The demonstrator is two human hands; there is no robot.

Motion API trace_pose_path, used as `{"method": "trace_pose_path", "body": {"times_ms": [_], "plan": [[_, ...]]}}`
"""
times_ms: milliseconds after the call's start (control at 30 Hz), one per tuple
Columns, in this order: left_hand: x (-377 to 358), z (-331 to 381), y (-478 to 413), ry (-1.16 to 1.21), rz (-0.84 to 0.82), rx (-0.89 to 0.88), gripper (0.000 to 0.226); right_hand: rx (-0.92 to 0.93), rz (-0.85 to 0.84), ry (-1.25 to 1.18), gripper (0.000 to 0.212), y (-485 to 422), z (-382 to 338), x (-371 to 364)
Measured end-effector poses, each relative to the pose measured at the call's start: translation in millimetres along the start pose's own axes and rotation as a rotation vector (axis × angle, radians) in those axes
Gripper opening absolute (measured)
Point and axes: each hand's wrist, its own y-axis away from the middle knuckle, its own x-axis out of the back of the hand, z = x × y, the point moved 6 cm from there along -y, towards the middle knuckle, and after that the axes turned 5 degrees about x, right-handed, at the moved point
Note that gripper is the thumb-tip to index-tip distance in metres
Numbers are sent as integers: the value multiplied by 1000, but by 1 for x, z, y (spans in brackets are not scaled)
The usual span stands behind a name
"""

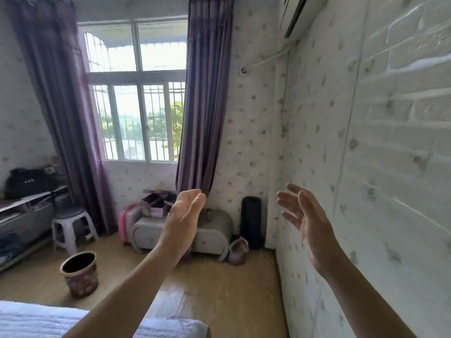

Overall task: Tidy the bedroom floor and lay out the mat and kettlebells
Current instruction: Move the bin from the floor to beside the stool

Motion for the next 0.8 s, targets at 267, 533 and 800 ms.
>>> {"method": "trace_pose_path", "body": {"times_ms": [267, 533, 800], "plan": [[-34, -98, -173, 35, 35, 4, 69, -55, -36, 53, 70, -157, 139, -9], [-78, -190, -323, 117, 59, 88, 56, -68, -110, 89, 45, -308, 240, -9], [-126, -272, -447, 50, 89, 152, 66, -138, -123, -110, 91, -436, 382, -13]]}}
